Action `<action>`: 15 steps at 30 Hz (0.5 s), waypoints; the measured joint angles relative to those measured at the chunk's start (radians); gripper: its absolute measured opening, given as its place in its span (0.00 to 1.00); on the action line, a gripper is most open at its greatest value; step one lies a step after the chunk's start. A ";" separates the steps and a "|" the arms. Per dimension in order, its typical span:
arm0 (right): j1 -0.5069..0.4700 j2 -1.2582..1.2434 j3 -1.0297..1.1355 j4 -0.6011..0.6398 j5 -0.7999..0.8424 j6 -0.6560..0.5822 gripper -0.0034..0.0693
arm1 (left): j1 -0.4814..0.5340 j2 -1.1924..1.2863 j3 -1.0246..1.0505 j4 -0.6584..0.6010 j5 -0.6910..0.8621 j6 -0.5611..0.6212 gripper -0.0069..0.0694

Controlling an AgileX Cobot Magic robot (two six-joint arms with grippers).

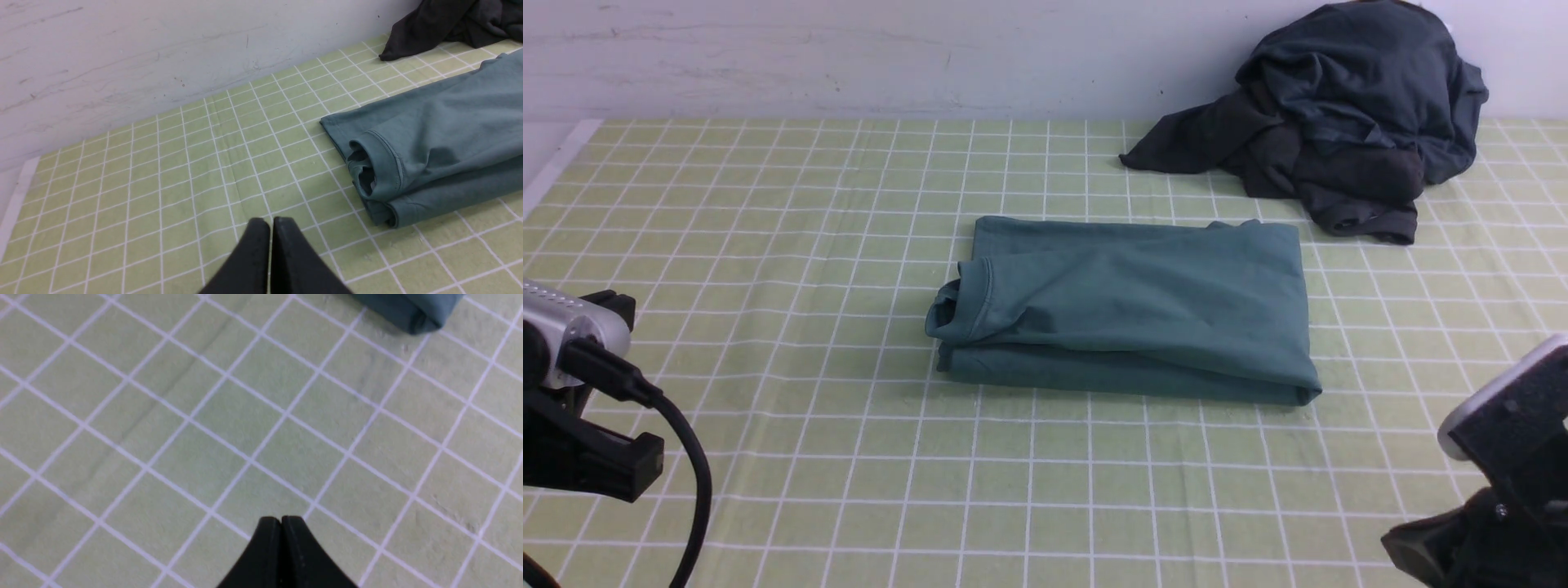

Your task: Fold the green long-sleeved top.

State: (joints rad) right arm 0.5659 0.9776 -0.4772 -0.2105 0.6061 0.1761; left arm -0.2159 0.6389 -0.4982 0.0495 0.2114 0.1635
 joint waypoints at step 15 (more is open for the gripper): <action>-0.208 -0.634 0.437 -0.162 -0.447 0.184 0.04 | 0.000 0.000 0.000 0.000 0.001 0.000 0.09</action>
State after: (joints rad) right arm 0.3582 0.3434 -0.0404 -0.3720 0.1596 0.3603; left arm -0.2159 0.6389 -0.4982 0.0495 0.2126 0.1635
